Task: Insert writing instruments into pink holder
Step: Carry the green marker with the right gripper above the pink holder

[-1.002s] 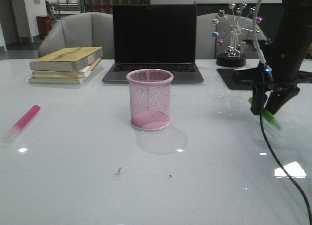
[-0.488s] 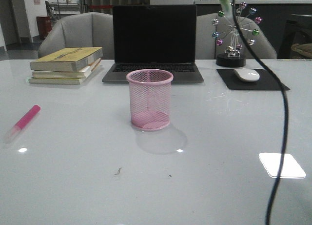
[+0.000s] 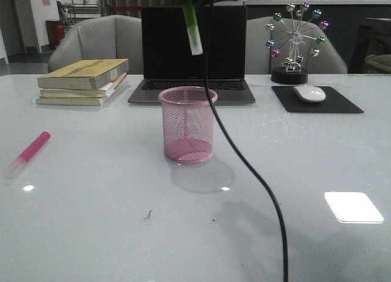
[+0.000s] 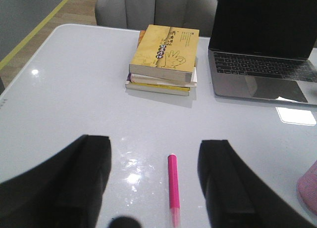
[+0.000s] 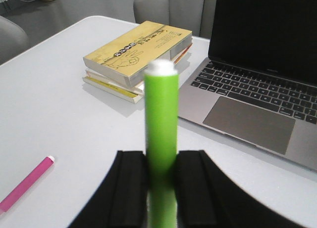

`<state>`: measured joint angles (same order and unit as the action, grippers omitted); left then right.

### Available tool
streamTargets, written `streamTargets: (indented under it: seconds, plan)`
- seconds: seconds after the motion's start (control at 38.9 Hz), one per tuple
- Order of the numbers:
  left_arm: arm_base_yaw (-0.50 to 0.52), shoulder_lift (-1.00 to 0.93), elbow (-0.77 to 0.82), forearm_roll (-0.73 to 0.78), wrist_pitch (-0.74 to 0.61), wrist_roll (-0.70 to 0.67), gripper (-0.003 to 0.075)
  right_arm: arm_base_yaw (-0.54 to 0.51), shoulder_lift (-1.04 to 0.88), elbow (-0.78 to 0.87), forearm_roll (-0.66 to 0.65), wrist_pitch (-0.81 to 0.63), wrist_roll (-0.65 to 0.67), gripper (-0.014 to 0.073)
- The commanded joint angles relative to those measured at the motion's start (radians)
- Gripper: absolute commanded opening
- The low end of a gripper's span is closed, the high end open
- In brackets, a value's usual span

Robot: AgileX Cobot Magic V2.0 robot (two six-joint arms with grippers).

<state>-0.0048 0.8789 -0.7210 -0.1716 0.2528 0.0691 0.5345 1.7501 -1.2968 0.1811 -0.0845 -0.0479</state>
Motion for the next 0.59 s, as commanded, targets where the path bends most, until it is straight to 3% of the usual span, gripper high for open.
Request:
streamTargets:
  seconds: [0.0, 0.23, 0.57]
  plan:
    - [0.001, -0.007, -0.039, -0.012, -0.083, -0.004, 0.0456, 0.005, -0.006, -0.016, 0.005, -0.165, -0.008, 0.0021]
    - [0.001, -0.007, -0.039, -0.012, -0.082, -0.004, 0.0456, 0.01, 0.082, -0.015, 0.005, -0.247, -0.008, 0.0027]
    - [0.001, -0.007, -0.039, -0.012, -0.082, -0.004, 0.0456, 0.01, 0.131, -0.015, 0.005, -0.236, -0.008, 0.0029]
